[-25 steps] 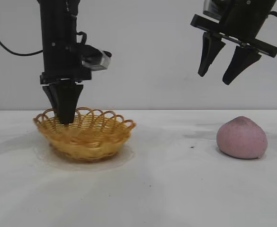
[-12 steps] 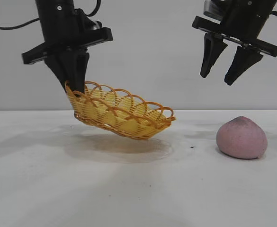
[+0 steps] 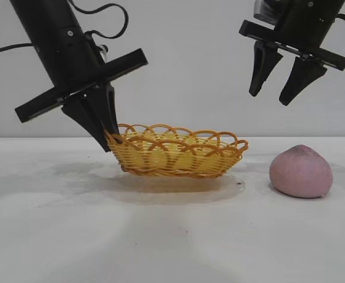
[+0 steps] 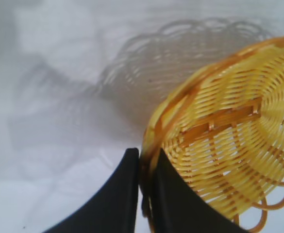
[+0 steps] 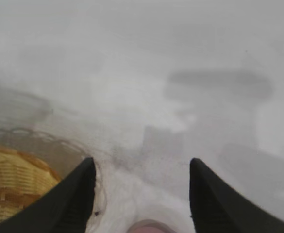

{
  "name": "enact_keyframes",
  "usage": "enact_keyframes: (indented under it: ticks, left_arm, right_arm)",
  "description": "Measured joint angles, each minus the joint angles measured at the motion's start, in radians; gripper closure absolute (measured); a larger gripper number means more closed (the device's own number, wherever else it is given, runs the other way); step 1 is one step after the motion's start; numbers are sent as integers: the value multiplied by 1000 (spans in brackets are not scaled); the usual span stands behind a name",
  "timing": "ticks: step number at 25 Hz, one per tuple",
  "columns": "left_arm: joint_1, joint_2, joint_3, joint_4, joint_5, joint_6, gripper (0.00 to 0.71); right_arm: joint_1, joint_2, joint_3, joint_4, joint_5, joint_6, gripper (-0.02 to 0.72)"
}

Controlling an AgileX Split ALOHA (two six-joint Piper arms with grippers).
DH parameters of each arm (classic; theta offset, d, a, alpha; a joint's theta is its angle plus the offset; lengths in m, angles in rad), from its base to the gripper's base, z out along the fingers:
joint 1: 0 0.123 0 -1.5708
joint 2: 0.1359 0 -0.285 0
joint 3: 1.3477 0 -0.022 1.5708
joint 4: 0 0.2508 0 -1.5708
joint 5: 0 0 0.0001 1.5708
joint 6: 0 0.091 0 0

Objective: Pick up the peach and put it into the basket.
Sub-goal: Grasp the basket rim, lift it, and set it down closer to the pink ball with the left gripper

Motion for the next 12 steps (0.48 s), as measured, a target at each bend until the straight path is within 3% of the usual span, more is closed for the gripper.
enact_keyframes:
  ticks: [9,10,12]
  left_arm:
    - [0,55,0,-11,21,-25,710]
    - [0,56,0,-13,21,-27,642]
    - [0,58,0,-15,21,-27,642]
  right_arm:
    - [0,0,0,0,-12,0,343]
    - [0,0,0,0,-12,0,343]
    - [0,0,0,0,-14,0,343]
